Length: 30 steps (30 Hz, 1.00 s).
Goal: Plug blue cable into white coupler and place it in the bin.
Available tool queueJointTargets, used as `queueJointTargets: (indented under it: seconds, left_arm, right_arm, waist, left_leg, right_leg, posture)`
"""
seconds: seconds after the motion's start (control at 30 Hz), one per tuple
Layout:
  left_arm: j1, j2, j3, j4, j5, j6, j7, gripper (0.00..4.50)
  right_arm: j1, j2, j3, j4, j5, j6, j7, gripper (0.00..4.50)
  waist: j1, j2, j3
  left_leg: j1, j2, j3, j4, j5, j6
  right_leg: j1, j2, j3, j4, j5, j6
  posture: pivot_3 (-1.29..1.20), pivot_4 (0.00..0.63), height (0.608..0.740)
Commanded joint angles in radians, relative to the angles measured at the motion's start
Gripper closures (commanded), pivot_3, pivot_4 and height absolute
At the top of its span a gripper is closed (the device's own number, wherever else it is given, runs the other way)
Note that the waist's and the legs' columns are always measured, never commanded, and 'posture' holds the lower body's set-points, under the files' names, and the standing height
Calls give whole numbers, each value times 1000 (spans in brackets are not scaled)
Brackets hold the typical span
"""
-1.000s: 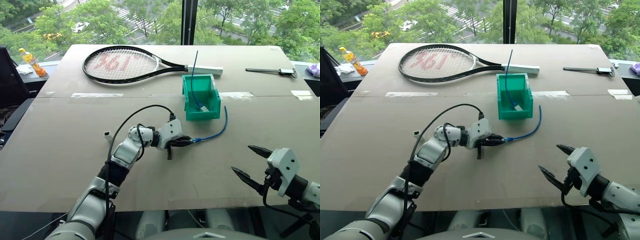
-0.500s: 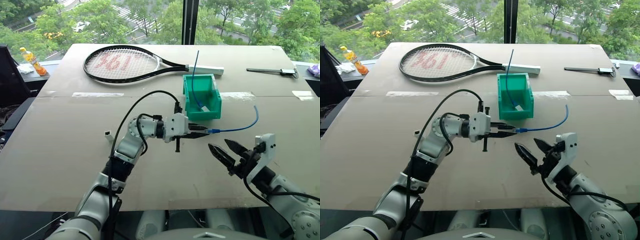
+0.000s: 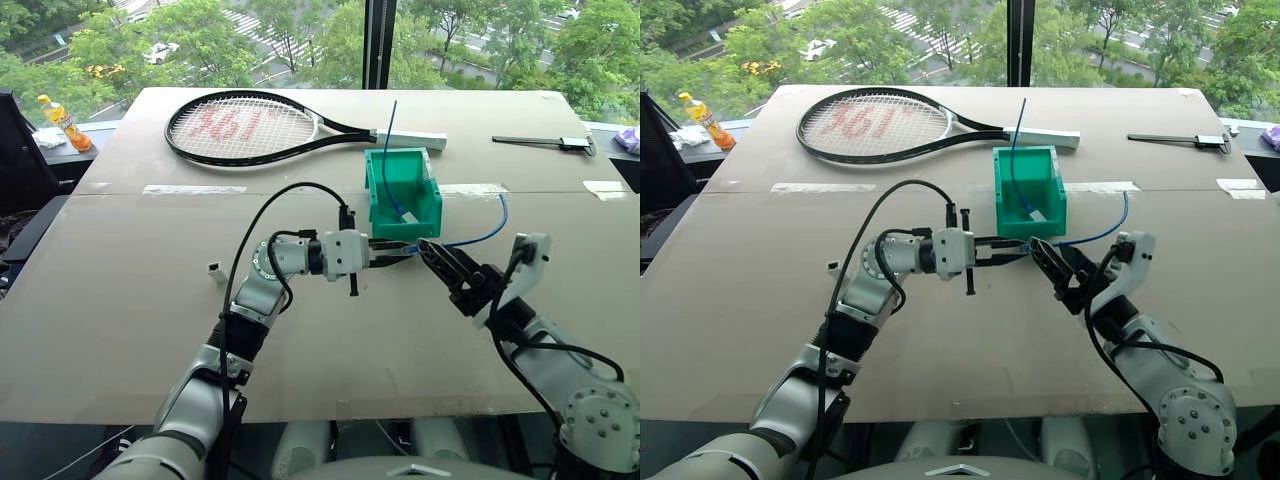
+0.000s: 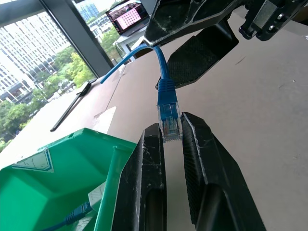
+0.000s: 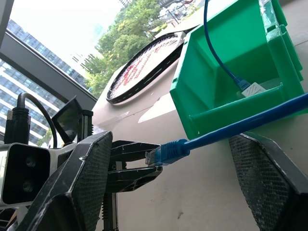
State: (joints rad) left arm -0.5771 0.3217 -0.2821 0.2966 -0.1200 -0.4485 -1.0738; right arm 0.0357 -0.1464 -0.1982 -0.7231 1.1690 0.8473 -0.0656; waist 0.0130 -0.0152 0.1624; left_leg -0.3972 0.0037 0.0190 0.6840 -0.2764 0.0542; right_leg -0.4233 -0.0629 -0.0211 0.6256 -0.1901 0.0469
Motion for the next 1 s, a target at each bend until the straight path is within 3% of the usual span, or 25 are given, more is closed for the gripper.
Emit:
queueJointTargets:
  seconds: [0.03, 0.43, 0.57, 0.73, 1.0]
  left_arm:
    - [-9, -3, 19, -20, 2, -43, 28, 4500]
    - [11, 2, 9, -37, -2, -67, 41, 4500]
    - [17, 0, 8, -45, -9, -66, 37, 4500]
    - [24, 1, 7, -54, -12, -62, 36, 4500]
    - [35, 6, 21, -67, -33, -20, 43, 4500]
  right_arm:
    - [-8, -4, 16, -8, 36, -36, -8, 768]
    - [-18, -27, 65, 21, 48, -89, -19, 768]
    - [-21, -37, 76, 28, 51, -98, -18, 1904]
    - [-23, -45, 86, 33, 54, -109, -16, 4427]
    - [-26, -59, 100, 41, 61, -123, -8, 4474]
  waist:
    - [0, 0, 0]
    - [0, 0, 0]
    - [0, 0, 0]
    - [0, 0, 0]
    - [0, 0, 0]
  left_leg:
    - [0, 0, 0, 0, 0, 0]
    - [0, 0, 0, 0, 0, 0]
    - [0, 0, 0, 0, 0, 0]
    - [0, 0, 0, 0, 0, 0]
    - [0, 0, 0, 0, 0, 0]
  right_leg:
    - [0, 0, 0, 0, 0, 0]
    - [0, 0, 0, 0, 0, 0]
    - [0, 0, 0, 0, 0, 0]
    - [0, 0, 0, 0, 0, 0]
    - [0, 0, 0, 0, 0, 0]
  posture:
    - [0, 150, 740]
    - [0, 150, 740]
    - [0, 150, 740]
    - [0, 150, 740]
    - [0, 150, 740]
